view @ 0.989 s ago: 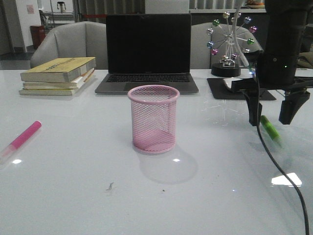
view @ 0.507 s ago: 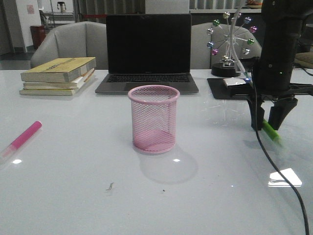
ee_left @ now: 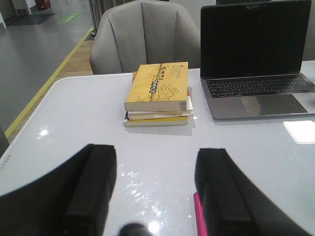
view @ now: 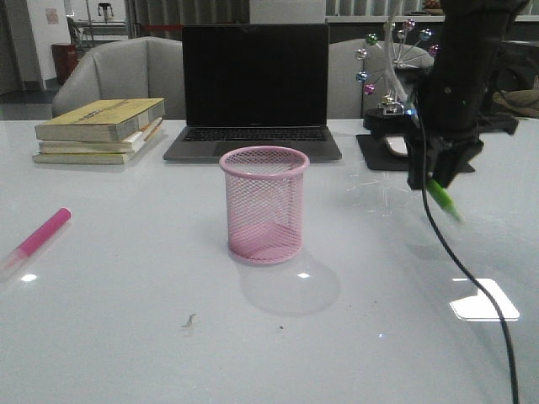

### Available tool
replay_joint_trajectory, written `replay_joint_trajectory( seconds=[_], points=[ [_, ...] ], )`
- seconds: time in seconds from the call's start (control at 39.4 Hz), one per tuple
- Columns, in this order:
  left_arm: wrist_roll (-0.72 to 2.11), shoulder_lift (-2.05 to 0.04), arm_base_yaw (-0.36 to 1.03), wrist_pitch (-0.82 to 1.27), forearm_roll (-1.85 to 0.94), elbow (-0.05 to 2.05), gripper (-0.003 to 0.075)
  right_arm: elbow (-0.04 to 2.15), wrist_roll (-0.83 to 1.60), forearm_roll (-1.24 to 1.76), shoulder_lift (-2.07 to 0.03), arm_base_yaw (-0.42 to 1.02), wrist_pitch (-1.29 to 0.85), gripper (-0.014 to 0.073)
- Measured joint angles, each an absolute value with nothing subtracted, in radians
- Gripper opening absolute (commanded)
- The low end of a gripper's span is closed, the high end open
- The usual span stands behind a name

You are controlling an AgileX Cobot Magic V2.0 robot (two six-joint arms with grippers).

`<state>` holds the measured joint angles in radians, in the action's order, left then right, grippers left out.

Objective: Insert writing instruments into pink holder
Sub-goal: 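Lift the green highlighter and carry it above the pink holder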

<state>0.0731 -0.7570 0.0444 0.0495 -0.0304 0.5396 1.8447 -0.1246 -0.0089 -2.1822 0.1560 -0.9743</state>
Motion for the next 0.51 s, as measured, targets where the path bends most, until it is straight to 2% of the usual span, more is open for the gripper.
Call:
replay_joint_trajectory(
  seconds=[0.28,0.51],
  points=[
    [0.073,-0.757,0.044,0.050,-0.029,0.540,0.0417,1.810,-0.125,-0.047,-1.983,0.247,-0.878,0.0057],
    [0.073,-0.757,0.044,0.050,-0.029,0.540,0.0417,1.635,-0.125,-0.049,-1.831,0.320,-0.682,0.0057]
  ],
)
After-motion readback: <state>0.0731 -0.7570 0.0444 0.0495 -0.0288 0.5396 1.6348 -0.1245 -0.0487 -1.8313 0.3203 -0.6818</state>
